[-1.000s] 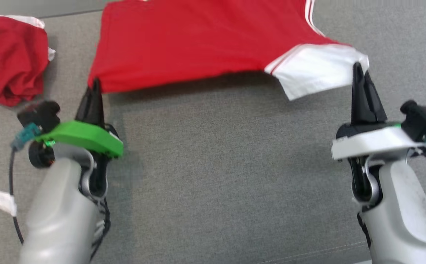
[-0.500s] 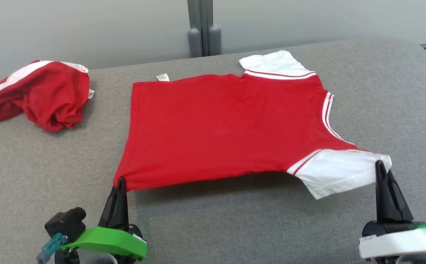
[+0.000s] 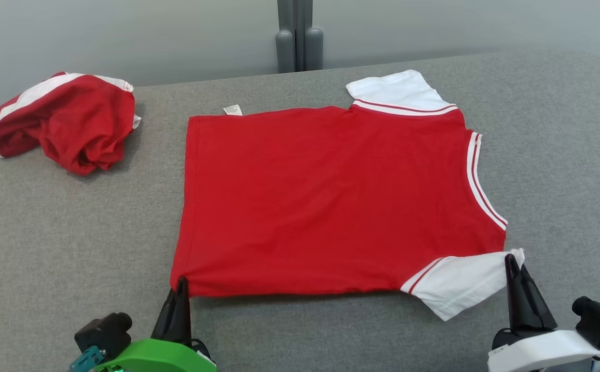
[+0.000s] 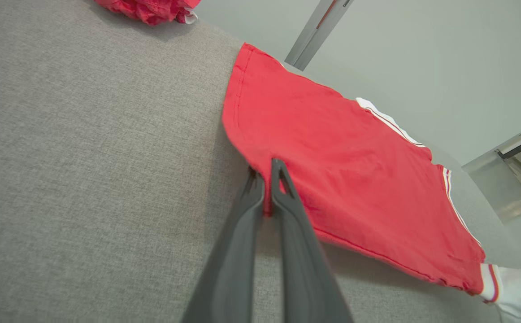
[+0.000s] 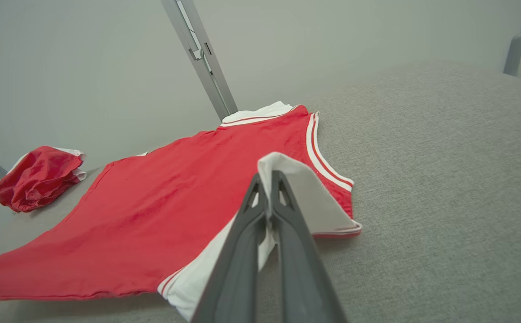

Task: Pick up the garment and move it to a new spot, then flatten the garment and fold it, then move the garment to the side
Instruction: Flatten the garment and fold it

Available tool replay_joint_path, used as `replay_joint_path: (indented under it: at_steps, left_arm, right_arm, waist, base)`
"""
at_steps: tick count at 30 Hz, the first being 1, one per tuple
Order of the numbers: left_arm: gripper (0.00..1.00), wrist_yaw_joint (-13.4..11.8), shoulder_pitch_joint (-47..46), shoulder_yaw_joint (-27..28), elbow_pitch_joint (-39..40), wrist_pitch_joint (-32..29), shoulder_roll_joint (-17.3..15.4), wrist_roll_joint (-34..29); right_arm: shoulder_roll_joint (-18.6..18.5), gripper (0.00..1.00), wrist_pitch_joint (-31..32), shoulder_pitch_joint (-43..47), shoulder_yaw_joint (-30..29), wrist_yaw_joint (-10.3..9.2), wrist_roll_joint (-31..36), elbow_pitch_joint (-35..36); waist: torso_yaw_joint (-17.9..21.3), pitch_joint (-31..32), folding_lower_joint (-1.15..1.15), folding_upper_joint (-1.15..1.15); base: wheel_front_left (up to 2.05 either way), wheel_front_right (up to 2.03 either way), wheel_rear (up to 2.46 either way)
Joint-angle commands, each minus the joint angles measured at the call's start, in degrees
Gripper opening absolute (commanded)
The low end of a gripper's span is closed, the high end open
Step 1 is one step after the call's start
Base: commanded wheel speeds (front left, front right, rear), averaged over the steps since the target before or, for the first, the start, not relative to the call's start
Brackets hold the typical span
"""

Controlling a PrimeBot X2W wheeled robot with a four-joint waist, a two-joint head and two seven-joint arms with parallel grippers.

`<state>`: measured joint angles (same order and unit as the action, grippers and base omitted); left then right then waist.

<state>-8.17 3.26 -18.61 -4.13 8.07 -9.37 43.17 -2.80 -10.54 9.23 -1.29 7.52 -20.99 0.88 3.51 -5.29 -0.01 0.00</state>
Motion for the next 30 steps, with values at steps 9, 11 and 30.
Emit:
replay_joint_path:
  at_steps: [9, 11, 30]
  left_arm:
    - [0.0, -0.33, -4.02, 0.21, -2.88, 0.13, 1.85, 1.34]
    - [0.0, 0.17, -5.69, 0.15, -3.51, -0.13, 2.49, 1.85]
    - [0.0, 0.58, -33.56, -4.51, -22.19, -13.32, 0.55, -0.52]
  right_arm:
    - [-0.17, 0.0, -2.27, -6.82, -0.57, -0.06, -0.02, -6.26]
    - [-0.17, 0.0, -2.55, -8.79, -1.18, -0.06, 0.3, -7.39]
    - [-0.16, 0.0, 9.51, -35.96, -4.05, -0.06, 12.34, -28.23]
  waist:
    - [-0.3, -1.45, 0.01, 0.0]
    - [-0.46, -1.94, 0.01, 0.0]
    - [-0.58, -8.31, 0.01, 0.0]
  base:
    - [0.0, 0.0, 0.0]
    - [0.0, 0.0, 0.0]
    - [0.0, 0.0, 0.0]
